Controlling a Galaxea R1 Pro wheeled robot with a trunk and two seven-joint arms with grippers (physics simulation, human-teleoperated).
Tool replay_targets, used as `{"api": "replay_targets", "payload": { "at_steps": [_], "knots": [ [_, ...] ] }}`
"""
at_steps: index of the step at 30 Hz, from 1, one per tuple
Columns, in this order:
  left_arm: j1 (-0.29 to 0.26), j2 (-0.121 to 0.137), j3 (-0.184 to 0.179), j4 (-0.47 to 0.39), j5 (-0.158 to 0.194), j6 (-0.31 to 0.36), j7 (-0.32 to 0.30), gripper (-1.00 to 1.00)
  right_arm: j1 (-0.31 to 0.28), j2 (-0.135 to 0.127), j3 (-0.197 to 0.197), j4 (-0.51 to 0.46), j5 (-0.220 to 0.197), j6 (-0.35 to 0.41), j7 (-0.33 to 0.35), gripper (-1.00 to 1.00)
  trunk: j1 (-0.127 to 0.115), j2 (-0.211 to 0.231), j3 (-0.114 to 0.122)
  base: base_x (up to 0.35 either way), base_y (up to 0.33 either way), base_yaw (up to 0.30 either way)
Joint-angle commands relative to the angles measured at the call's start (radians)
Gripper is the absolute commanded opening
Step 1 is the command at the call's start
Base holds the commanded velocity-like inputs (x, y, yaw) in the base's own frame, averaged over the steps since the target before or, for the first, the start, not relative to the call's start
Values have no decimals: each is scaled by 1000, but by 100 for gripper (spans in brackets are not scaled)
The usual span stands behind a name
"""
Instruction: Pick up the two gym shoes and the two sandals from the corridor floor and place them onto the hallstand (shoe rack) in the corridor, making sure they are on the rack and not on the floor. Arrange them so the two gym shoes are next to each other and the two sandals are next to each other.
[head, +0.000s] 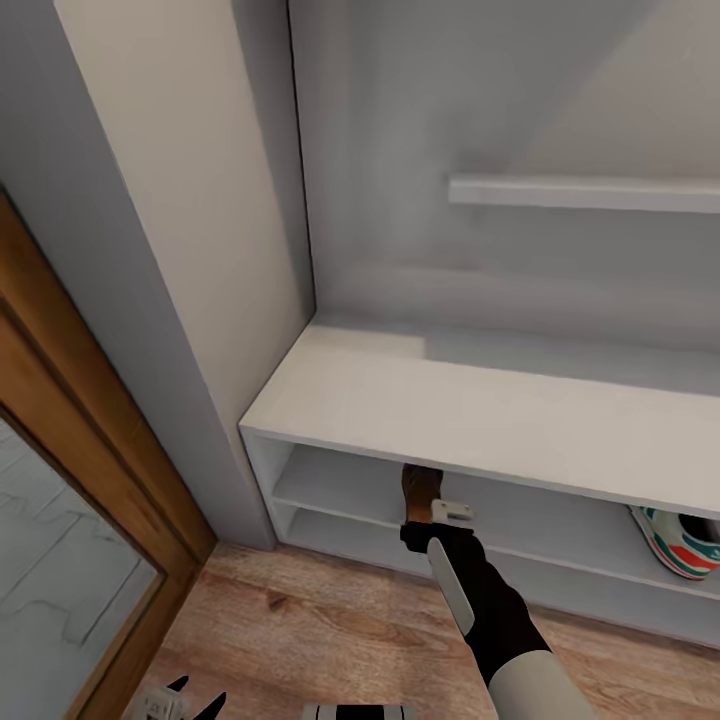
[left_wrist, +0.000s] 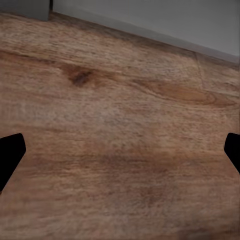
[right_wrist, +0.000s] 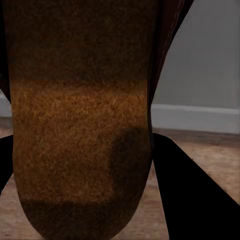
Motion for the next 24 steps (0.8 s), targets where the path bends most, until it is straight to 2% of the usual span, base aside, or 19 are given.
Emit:
{"api": "replay_targets", "payload": {
  "at_steps": [1, 10, 20, 24],
  "knots": [
    [-1, 0, 1, 1, 6, 0, -7, 100, 0, 0, 1, -1, -12, 1, -10, -100, 0, 0, -1, 109, 0, 0],
    [-1, 0, 1, 1, 6, 0, -7, 100, 0, 0, 0, 0, -11, 2, -10, -100, 0, 0, -1, 51, 0, 0],
    [-1, 0, 1, 1, 6, 0, -7, 100, 0, 0, -1, 0, -10, 1, -10, -100, 0, 0, -1, 231, 0, 0],
    [-1, 0, 1, 1, 6, 0, -7, 100, 0, 0, -1, 0, -10, 1, -10, -100, 0, 0, -1, 83, -18, 0]
  ]
}}
